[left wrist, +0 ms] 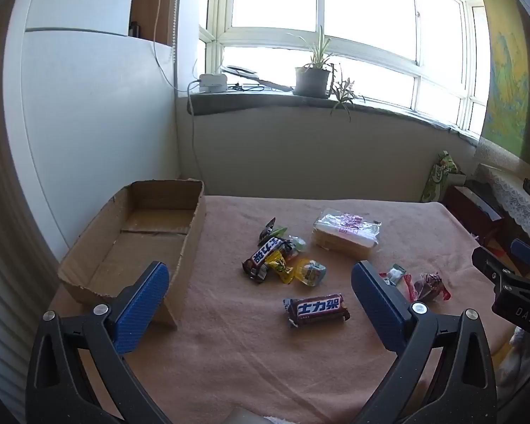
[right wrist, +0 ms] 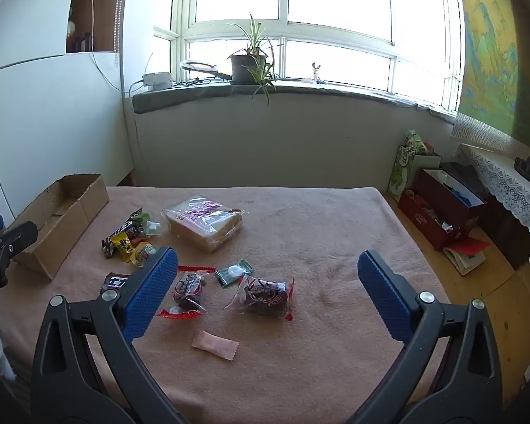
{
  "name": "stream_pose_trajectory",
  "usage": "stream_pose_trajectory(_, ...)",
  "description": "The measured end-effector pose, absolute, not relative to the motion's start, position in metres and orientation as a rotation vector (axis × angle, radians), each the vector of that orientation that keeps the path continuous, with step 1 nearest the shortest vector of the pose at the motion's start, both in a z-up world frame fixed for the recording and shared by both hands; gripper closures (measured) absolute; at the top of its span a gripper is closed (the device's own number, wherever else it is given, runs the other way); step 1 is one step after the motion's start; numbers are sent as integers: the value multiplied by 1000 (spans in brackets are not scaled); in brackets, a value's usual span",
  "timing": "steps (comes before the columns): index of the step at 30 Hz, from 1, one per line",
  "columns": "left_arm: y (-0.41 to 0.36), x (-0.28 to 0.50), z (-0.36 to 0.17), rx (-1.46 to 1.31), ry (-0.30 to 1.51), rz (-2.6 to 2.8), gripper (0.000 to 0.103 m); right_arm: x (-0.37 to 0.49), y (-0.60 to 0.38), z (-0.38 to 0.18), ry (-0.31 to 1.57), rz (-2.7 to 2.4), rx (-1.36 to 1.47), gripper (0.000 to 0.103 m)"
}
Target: Organize snacks
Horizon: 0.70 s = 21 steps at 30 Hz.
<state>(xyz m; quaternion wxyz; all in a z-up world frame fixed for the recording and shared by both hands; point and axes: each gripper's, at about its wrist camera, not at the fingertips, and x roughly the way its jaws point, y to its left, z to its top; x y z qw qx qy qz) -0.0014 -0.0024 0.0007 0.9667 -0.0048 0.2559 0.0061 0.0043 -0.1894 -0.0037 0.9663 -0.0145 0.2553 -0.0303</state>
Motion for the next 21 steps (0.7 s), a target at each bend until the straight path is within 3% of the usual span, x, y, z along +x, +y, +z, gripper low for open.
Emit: stream_pose_trajectory(21,-1,-4,2,-44,528,-9,1,1,-195,-5,524,-71,-22,0)
